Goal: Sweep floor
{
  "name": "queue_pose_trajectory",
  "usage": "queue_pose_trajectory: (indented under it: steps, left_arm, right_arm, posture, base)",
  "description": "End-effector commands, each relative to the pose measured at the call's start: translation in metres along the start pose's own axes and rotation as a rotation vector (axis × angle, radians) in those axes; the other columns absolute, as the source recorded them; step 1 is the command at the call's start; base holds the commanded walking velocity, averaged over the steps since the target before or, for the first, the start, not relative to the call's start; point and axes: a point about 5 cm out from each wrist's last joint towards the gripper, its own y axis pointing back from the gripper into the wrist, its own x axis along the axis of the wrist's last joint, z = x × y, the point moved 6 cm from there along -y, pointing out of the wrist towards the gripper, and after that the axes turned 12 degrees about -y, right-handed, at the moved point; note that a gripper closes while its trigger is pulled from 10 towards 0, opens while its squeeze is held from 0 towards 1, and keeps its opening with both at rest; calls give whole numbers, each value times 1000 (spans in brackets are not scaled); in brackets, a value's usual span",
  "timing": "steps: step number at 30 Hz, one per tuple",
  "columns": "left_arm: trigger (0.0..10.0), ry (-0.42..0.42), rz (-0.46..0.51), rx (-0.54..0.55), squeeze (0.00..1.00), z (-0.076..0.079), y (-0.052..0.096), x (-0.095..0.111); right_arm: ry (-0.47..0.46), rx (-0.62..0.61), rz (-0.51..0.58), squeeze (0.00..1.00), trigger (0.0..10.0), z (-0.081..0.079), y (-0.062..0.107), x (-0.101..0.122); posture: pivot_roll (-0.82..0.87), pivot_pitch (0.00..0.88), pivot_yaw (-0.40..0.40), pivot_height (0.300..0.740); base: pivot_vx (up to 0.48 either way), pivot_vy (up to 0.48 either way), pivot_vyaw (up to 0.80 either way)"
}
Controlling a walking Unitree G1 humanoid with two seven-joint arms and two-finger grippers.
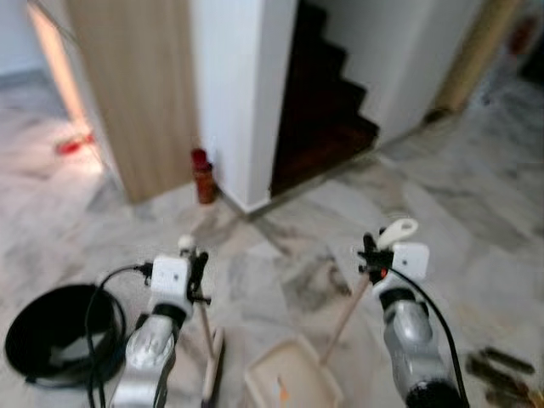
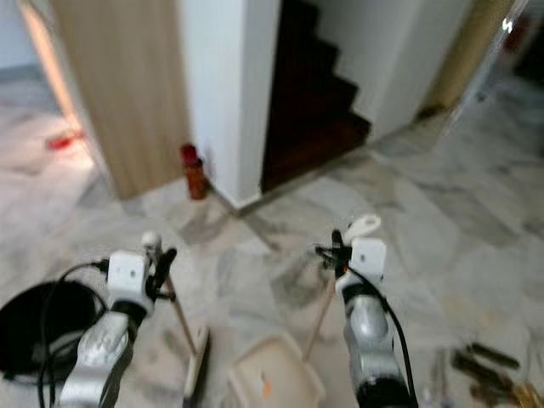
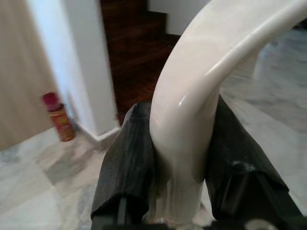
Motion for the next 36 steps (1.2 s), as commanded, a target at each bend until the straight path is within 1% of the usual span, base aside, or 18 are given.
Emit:
queue_pose_trajectory:
  steps: [1, 36]
  left_arm:
    - [10000, 6, 36, -1, 0, 2, -4, 10]
    - [10000, 15, 41, -3, 0, 4, -5, 12]
  right_arm:
    - [1, -22, 11, 0, 10000, 8, 0, 4]
    - [8, -28, 14, 0, 10000, 10, -1, 6]
  posture:
    - [32, 0, -24, 740]
    - [25, 0, -26, 740]
  base:
    - [0, 0, -800]
    - [0, 0, -800]
